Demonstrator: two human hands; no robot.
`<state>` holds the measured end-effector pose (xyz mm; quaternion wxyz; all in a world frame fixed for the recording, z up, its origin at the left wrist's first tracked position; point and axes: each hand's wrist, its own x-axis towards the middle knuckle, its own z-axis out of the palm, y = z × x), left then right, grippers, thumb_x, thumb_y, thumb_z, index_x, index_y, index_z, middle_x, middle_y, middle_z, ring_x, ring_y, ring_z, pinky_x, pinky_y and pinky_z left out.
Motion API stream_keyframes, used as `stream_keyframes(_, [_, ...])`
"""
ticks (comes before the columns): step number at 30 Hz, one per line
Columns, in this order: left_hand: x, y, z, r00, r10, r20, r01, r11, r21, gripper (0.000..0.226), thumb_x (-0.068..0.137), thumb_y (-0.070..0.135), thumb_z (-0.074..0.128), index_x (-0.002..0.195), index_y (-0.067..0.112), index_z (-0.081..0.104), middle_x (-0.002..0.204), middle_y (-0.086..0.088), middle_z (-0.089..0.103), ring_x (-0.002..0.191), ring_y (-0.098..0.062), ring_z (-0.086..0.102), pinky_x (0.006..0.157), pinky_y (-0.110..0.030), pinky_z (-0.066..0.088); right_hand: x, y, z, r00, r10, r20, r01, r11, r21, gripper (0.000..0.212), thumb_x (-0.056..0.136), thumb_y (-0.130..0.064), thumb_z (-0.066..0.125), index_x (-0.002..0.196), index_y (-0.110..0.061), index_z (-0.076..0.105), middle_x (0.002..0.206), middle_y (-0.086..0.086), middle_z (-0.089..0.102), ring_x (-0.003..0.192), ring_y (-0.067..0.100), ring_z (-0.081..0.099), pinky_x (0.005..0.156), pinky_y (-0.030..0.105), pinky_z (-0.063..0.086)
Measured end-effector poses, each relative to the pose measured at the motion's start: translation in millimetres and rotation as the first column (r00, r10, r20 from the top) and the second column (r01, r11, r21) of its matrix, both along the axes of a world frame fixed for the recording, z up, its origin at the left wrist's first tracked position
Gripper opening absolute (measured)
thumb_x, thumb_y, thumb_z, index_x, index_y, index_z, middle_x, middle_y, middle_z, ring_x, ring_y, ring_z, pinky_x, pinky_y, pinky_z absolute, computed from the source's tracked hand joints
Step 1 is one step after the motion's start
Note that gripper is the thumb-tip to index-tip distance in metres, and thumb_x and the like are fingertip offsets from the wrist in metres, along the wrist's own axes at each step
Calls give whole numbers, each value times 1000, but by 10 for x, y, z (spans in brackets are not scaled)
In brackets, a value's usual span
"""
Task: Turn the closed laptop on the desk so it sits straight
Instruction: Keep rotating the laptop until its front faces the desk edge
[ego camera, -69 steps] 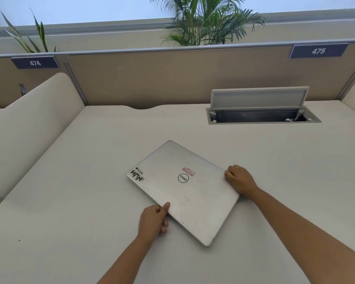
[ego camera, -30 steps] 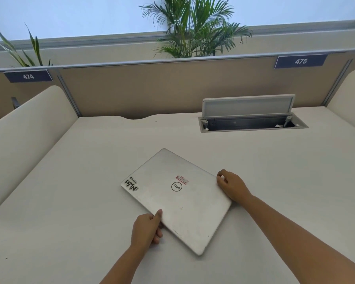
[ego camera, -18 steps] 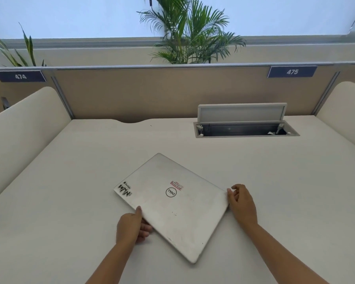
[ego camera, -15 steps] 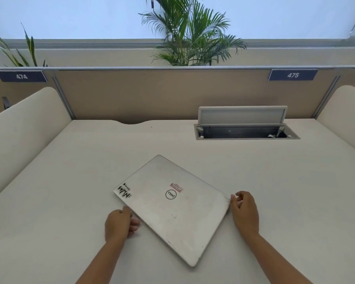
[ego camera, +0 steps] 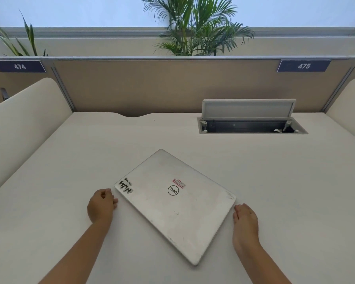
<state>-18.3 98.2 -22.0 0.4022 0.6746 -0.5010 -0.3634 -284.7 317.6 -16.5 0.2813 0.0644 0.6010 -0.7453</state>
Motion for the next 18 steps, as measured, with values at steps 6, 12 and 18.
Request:
stream_keyframes(6, [-14,-250,7,992,-124,-36,126,988,89,32,94,25,47,74,4,62,59,-9,64,39,-14,61,50,-24,51,-16,16,193,989,-36,142,42,998,-39,45,98,-7,28,141,6,23,151,20,28,140,26,29,116,34,23])
stream_keyframes(12, [61,-455,-3,977,-212,-16,213,968,131,40,92,29,53,63,3,60,57,-12,62,42,-20,58,46,-26,50,-22,28,295,948,-34,317,69,993,-99,44,99,-4,25,142,4,23,151,17,29,139,25,31,117,36,22])
stream_keyframes(18, [89,-514,-36,958,-285,27,279,950,140,38,92,27,52,61,6,57,53,-10,58,27,-5,50,36,-17,44,-44,-10,342,944,-7,331,41,994,-97,43,98,-3,26,141,4,26,149,18,33,138,26,34,116,37,25])
